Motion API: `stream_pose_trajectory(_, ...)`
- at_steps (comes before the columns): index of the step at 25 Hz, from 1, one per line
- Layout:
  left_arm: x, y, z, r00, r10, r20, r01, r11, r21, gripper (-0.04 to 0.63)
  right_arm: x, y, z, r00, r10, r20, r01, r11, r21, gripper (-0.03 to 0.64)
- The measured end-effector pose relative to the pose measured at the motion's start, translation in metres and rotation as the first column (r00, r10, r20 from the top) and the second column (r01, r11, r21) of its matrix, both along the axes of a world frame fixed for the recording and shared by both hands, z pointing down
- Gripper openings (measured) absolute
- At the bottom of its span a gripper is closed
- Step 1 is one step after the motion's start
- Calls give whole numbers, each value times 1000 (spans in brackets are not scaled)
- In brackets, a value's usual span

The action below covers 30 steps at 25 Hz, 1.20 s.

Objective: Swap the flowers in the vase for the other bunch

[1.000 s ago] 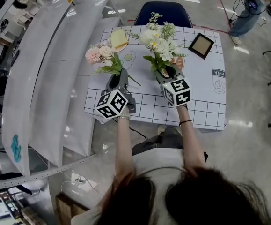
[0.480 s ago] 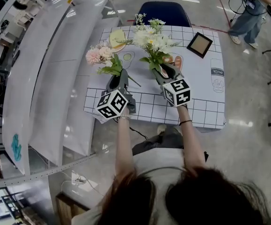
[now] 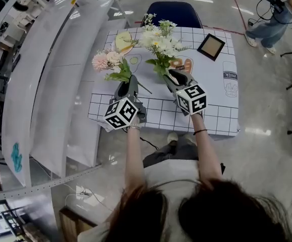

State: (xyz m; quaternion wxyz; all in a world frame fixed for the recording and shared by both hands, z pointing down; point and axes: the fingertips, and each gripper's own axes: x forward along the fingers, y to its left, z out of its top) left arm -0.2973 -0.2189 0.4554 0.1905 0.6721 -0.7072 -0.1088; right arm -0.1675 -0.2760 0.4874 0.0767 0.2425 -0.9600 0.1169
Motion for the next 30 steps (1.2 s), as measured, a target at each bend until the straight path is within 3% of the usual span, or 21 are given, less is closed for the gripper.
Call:
stream_pose_trajectory(13, 19, 15, -5, 1000, -17, -22, 18, 1000, 16, 75, 6, 20, -32, 985, -118, 126, 126, 990, -56, 44)
stream_pose_trajectory(30, 22, 21, -19, 999, -33, -13, 34, 999, 41, 75, 10, 22, -60, 969, -153, 192, 162, 986, -33, 9)
